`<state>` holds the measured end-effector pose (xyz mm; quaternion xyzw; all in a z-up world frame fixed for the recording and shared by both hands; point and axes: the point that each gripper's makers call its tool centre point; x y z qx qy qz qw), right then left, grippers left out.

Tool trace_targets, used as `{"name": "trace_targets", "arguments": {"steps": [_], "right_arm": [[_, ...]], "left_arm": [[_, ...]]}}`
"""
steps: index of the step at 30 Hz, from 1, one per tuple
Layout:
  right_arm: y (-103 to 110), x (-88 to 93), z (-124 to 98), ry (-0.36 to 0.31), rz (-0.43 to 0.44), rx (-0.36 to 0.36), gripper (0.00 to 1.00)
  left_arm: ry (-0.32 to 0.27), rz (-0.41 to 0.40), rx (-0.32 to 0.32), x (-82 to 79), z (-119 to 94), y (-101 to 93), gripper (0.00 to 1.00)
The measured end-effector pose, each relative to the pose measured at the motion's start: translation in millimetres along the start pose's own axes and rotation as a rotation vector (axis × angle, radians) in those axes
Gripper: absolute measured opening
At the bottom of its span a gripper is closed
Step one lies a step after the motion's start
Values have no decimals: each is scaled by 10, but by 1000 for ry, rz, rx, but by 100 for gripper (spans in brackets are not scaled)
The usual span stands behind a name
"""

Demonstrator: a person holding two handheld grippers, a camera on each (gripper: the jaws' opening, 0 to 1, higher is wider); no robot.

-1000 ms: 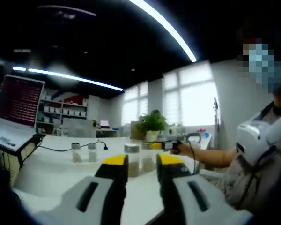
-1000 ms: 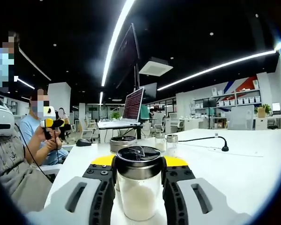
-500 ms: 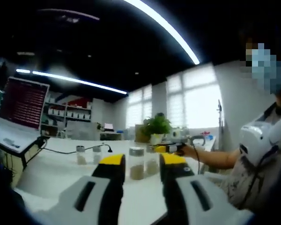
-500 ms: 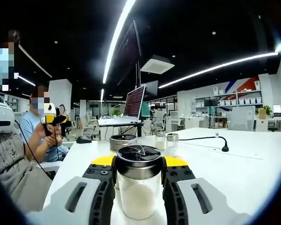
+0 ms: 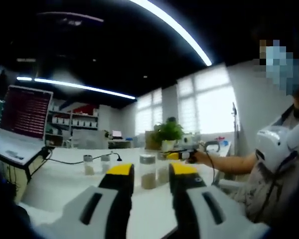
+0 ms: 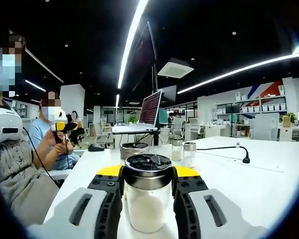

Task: Rotate the seasoning bottle until the label or dispensing opening points toward the visible target arrow and the bottle remains upright within the marked orientation range

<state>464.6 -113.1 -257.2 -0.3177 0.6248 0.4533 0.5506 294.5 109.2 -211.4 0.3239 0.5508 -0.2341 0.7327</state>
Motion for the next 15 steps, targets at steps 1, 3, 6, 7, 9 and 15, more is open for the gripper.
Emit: {"name": "trace_targets", "arguments": {"steps": [1,3,6,7,9,15], "right_arm": [[-14,-8,-11,-19,-4,23,39],[-40,-12,-26,-46,3,58,42],[-91,-34,-36,-82,47,77,45],[-75,-49,-30,-95,55,71,47],[-44,-73,-11,-113,57,71,51],[-29,-165,32,-139,54,155,51]], "left_arm": [[6,3,-2,11,-1,3,29],[11,3,-5,22,-2,15,29],[3,-13,-7,17,1,28,29],[2,-16,-8,17,-1,36,29],[10,-14,-14,30,-5,48,30],[12,-11,-29,23,-22,67,29]]}}
Point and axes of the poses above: the point that each gripper's makers call its tool centre point, and the gripper's own axes: z roughly forward along the fingers, y roughly to its left, x roughly out of its underside, and after that the axes turned 13 degrees about z, right-handed
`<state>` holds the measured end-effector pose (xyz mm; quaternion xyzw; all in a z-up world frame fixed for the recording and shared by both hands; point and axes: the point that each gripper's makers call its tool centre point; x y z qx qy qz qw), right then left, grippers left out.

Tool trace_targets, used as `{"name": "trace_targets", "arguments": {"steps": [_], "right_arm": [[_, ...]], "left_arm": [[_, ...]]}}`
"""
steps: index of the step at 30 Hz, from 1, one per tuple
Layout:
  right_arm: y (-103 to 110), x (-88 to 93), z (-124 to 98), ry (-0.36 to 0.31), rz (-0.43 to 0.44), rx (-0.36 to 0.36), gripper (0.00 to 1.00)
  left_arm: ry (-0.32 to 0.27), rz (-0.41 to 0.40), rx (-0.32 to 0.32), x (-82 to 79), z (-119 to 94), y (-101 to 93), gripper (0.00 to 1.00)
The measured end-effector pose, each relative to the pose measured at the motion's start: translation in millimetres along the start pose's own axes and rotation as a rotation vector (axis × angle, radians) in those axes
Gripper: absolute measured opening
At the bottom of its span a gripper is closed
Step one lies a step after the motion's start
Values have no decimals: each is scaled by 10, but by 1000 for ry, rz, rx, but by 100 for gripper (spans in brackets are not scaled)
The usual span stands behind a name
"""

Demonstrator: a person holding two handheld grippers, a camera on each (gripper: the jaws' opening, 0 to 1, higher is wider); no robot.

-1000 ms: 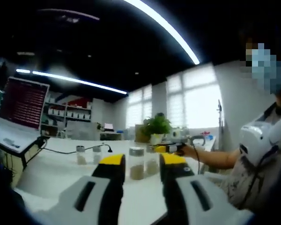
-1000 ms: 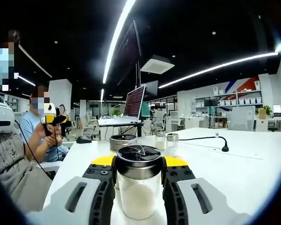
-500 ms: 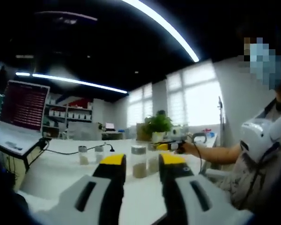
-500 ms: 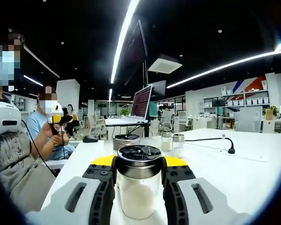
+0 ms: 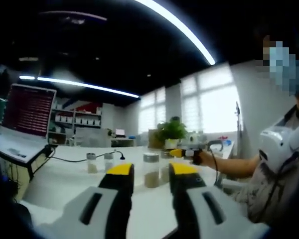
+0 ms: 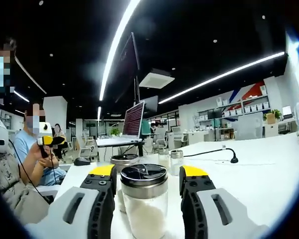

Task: Rotate the seasoning bottle until the label or dispensing opening points toward the visible target arrow and the bottle remains upright within the marked orientation range

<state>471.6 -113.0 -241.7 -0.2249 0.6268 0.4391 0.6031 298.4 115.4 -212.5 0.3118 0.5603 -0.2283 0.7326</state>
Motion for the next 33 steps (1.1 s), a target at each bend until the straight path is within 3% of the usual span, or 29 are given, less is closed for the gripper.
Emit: {"name": "trace_targets", "arguments": {"steps": [5,10,14,19,33], "right_arm": [[72,-1,62,12,-3,0,50],[-33,49,94,39,-26,40,47],[-4,75,80,48,28,12,41],[-2,77,75,64,7,5,40],[26,91,101,116,-8,-139,40]], "left_arm": [[6,4,-4,12,1,7,29],[9,-2,-10,27,-1,38,29],[13,-6,-16,39,-14,63,29],[17,-10,-10,48,-8,56,29],[17,-8,2,40,12,7,28]]}}
Point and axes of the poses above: the point that each gripper's makers call its tool centre point, and the gripper's own axes: z roughly forward along the fingers, y roughly to its left, x roughly out of its underside, and after that the axes turned 13 degrees about z, right-handed
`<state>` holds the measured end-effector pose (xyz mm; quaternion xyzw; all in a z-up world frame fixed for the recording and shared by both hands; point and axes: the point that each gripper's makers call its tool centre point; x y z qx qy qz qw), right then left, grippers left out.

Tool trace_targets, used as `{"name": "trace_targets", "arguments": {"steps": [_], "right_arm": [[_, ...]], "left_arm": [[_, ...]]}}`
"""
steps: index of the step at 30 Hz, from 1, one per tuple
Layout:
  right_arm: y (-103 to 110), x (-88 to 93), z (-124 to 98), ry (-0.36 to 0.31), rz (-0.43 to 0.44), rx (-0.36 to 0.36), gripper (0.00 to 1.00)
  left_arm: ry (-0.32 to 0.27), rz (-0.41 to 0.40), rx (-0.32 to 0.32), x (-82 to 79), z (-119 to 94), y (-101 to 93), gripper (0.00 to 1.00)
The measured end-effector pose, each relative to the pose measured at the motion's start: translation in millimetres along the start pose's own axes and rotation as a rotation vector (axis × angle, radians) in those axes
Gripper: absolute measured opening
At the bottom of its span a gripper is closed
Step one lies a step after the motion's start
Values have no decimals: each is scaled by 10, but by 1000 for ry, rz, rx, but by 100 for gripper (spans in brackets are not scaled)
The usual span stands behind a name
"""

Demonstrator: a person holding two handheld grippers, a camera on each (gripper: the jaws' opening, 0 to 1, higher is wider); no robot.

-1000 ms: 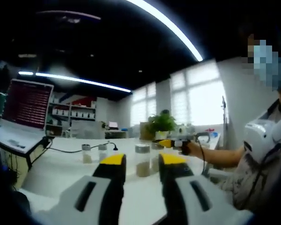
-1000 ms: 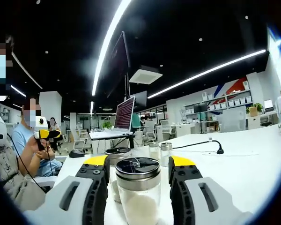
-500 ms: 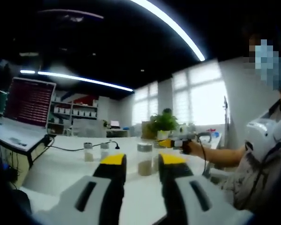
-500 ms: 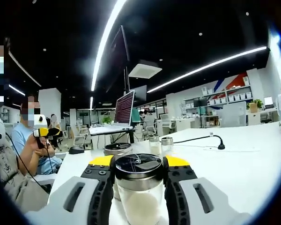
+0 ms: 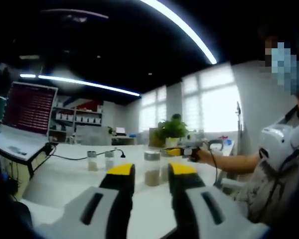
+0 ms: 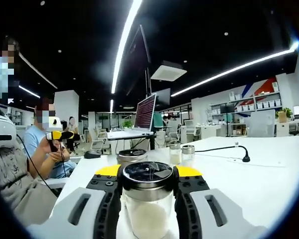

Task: Rotate the seasoning bottle until the label or dispensing opening points toward the visible target arrow and the bottle remains upright within the marked orientation range

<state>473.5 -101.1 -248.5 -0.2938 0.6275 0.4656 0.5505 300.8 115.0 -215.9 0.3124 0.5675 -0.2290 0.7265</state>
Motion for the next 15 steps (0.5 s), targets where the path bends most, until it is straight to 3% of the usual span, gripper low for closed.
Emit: {"name": "trace_targets", "arguments": {"steps": [5,10,15], "right_arm": [[-12,0,18,28,3,-49,40],[-6,10,1,23,28,-125,40],[18,18,-7,31,26,-155,40]], "left_arm": [[17,-1,4,53,11,3,28],[11,-3,9,39,16,-17,28],[-3,-10,12,2,-9,-18,28]]}}
Point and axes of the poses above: the point that each gripper's makers call its tool centre point, and the gripper's own axes: z roughly forward along the fingers, y roughly to its left, x roughly out of its underside, and after that the axes turned 13 degrees about z, right-handed
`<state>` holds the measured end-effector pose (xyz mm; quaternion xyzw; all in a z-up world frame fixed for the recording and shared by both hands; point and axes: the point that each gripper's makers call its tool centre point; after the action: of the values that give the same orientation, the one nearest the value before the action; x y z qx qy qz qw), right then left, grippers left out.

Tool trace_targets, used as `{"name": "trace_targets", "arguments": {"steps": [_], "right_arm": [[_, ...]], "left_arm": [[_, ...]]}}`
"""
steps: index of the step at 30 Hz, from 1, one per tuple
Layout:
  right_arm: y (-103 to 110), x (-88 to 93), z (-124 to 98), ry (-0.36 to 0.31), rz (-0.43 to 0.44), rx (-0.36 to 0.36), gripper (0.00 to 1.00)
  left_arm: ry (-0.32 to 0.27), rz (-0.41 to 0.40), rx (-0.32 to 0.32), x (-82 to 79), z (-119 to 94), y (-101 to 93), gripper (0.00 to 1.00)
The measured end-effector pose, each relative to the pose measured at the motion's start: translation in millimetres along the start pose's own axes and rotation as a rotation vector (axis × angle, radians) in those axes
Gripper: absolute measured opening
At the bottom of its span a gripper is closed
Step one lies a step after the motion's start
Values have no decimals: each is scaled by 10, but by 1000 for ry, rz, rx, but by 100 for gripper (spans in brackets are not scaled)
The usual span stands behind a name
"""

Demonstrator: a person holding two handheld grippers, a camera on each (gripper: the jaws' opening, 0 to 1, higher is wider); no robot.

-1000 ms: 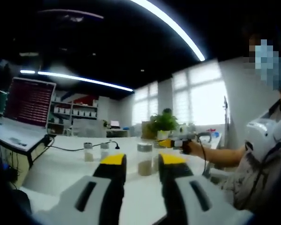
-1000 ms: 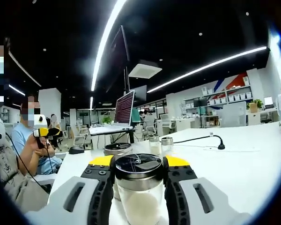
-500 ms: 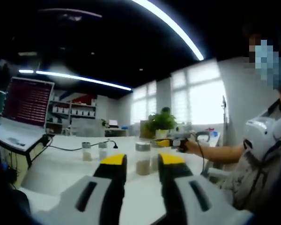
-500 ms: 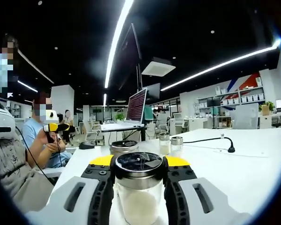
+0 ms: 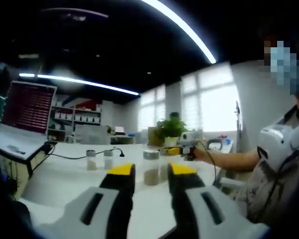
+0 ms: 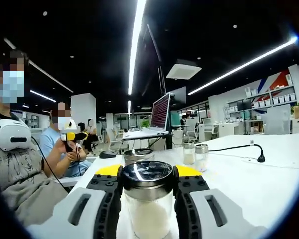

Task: Rotate the seasoning bottle until the label or dispensing opening points toward the visible target arrow and the bottle remains upright within the marked orientation range

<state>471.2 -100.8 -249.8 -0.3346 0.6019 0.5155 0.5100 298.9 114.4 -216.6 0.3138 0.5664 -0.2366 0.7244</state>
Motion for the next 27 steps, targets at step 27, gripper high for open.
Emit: {"name": "trace_targets", "arguments": {"steps": [27], "right_arm": [[116,23,11,-51,45,58,63]], "left_arm": [[-13,1,6,-20,-5,-2,27]]}}
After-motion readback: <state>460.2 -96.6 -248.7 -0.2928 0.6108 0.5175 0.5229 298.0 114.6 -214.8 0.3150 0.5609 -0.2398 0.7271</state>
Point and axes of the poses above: the point that each gripper's makers call its tool centre point, and the gripper's own axes: z roughly forward along the fingers, y roughly to its left, x roughly out of its underside, and after that the axes turned 13 degrees about z, right-handed
